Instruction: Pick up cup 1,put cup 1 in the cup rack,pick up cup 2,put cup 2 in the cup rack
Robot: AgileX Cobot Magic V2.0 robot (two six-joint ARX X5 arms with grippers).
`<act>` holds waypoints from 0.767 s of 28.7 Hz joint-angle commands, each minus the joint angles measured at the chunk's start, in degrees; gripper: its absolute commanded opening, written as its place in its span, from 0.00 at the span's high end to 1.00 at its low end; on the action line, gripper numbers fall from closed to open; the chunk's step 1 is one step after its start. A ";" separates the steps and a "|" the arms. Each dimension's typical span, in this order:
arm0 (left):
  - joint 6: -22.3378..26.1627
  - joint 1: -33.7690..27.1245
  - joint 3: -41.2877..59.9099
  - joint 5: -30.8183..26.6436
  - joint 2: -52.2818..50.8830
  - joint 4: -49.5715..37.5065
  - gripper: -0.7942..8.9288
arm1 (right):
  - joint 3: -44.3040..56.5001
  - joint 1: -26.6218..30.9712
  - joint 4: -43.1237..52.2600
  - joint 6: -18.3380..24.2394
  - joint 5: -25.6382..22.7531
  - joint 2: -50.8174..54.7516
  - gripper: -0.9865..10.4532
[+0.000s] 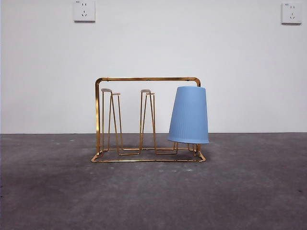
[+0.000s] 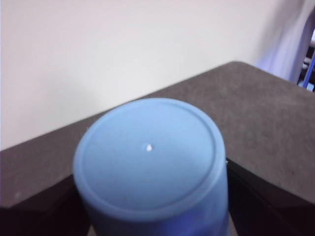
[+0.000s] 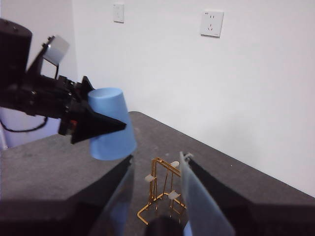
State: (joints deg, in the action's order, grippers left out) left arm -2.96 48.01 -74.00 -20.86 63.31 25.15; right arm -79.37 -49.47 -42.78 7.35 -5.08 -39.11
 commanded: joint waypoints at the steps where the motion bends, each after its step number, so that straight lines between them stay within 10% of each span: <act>1: 0.42 -1.18 5.57 -0.44 -0.22 -7.48 0.93 | 0.24 0.00 -0.22 0.39 -0.11 0.02 0.77; 22: -2.84 -8.48 19.34 -5.79 10.01 -29.83 0.93 | 0.26 0.00 -2.67 -0.13 -0.77 0.00 0.77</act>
State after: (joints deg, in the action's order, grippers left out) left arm -5.56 39.79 -55.02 -26.39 72.97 -3.66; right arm -79.37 -49.47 -45.65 7.33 -5.80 -39.16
